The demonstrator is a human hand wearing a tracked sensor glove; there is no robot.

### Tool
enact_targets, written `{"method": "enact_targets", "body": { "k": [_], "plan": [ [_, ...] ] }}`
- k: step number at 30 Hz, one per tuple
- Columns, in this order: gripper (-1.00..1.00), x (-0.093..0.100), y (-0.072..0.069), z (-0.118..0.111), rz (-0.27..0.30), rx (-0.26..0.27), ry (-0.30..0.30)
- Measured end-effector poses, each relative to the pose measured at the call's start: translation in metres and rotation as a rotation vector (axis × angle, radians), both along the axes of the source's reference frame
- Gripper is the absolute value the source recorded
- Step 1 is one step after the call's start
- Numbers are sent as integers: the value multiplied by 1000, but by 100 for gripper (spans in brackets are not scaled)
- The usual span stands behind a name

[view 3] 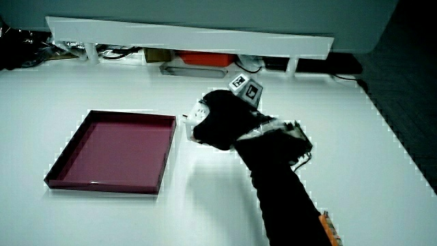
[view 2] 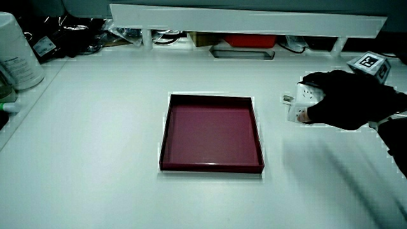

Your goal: Place socket

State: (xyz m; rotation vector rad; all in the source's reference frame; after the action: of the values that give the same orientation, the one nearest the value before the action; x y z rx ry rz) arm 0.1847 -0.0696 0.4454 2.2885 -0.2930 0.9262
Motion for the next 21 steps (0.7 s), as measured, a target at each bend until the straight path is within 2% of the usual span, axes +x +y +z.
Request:
{"method": "enact_targets", "body": {
  "k": [1, 8, 13, 18, 19, 20, 21],
  "plan": [
    [0, 1, 1, -1, 13, 11, -9],
    [0, 18, 10, 35, 36, -64, 30],
    [0, 24, 21, 52, 42, -102, 49],
    [0, 28, 30, 64, 49, -123, 41],
    [0, 29, 31, 67, 40, -200, 11],
    [0, 29, 31, 63, 58, -112, 32],
    [0, 31, 32, 70, 54, -120, 46]
  ]
}}
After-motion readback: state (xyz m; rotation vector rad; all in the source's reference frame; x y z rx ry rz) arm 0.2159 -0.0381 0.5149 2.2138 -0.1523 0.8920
